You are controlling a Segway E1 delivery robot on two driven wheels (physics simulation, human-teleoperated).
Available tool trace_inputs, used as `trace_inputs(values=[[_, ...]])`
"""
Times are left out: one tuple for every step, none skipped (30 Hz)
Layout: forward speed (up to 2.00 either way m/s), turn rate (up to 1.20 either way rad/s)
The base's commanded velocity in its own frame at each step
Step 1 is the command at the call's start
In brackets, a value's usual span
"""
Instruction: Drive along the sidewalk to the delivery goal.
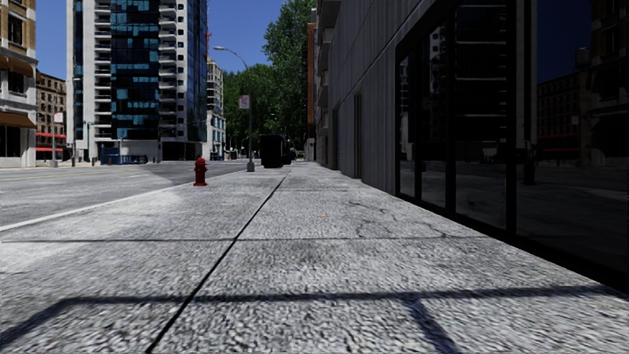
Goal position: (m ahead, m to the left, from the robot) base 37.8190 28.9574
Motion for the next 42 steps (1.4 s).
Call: trace_inputs(values=[[2.00, 0.00], [2.00, 0.00], [2.00, 0.00], [2.00, 0.00], [2.00, 0.00], [2.00, 0.00], [2.00, 0.00], [2.00, 0.00], [2.00, 0.00], [2.00, 0.00], [2.00, 0.00], [2.00, 0.00], [2.00, 0.00], [2.00, 0.00], [2.00, 0.00], [2.00, 0.00], [2.00, 0.00], [2.00, 0.00], [2.00, 0.00], [2.00, 0.00], [2.00, 0.00], [2.00, 0.00], [2.00, 0.00], [2.00, 0.00], [2.00, 0.00], [2.00, 0.00], [2.00, 0.00], [2.00, 0.00], [2.00, 0.00], [2.00, 0.00], [2.00, 0.00], [2.00, 0.00], [2.00, 0.00], [2.00, 0.00], [2.00, 0.00], [2.00, 0.00], [2.00, 0.00], [2.00, 0.00], [2.00, 0.00], [2.00, 0.00], [2.00, 0.00], [2.00, 0.00]])
